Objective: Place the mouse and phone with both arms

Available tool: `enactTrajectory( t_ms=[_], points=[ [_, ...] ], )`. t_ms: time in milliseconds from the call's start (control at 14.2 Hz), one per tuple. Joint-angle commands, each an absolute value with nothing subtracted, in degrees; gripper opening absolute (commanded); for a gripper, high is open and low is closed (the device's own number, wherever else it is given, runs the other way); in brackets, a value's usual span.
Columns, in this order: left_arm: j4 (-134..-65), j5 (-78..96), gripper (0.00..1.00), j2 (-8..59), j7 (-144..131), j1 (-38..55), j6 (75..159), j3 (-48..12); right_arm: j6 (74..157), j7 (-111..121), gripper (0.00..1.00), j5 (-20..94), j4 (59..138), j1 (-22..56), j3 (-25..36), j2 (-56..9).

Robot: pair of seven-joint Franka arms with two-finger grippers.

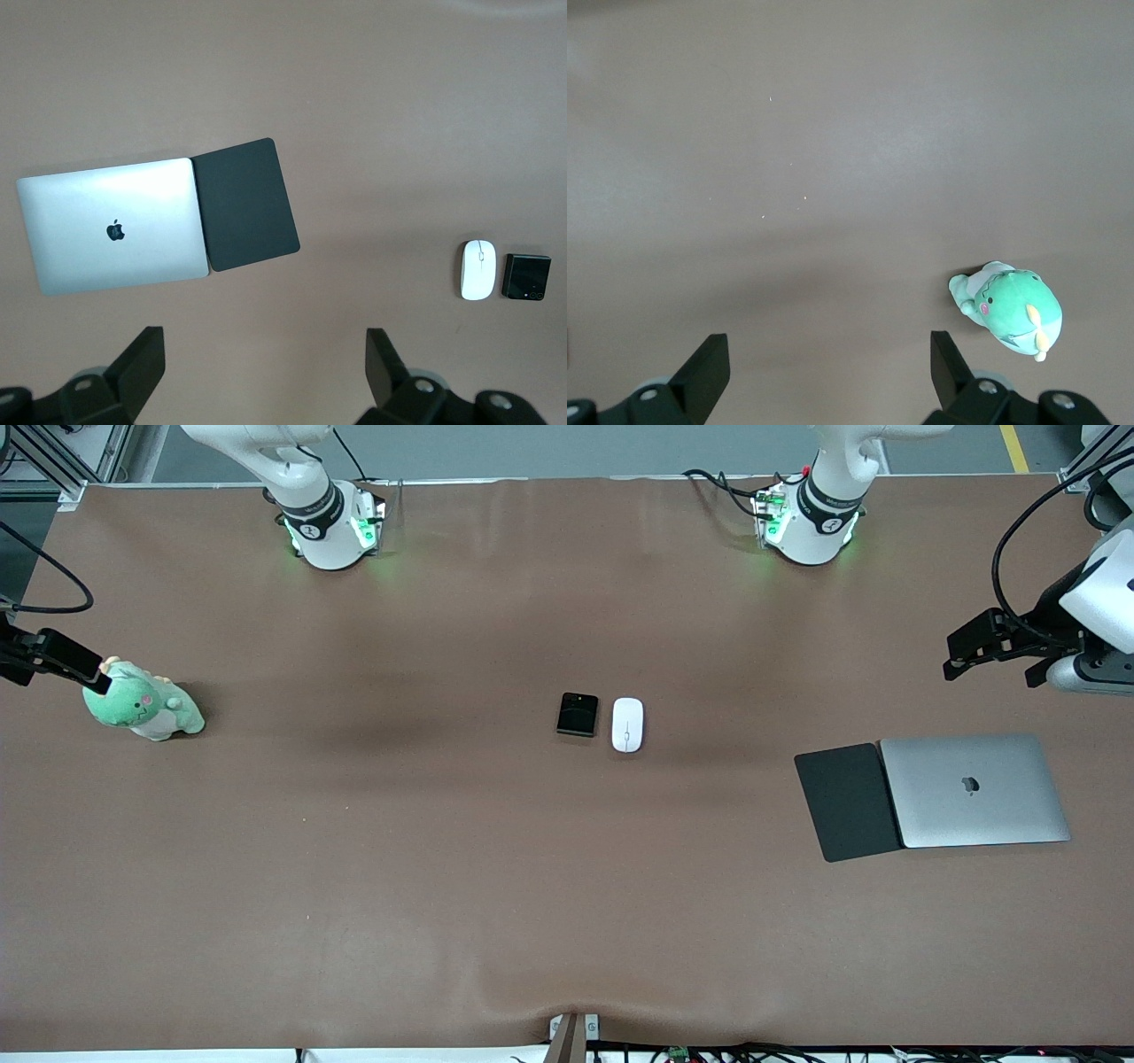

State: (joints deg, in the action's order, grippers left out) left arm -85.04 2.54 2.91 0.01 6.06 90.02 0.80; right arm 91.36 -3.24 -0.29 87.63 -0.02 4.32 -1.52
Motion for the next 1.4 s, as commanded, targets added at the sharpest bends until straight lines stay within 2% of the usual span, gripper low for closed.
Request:
enactTrajectory(
  t_ms=[0,772,1333],
  points=[
    [-84.6,3.9,1.0,2.5,0.4,6.0,90.2,1.0,91.2,-3.5,1.0,-1.1,87.5,-0.8,3.9,-1.4],
    [-85.0,5.7,1.0,2.8,-3.1,6.9,90.2,-0.3,91.2,-3.4,1.0,-1.1,87.5,-0.9,4.0,-1.5],
    [-88.7,5.2,1.0,3.1,-11.8,7.0,95.4,-8.7,91.3,-3.4,1.0,-1.1,87.5,-1.2,4.0,-1.8]
  ],
)
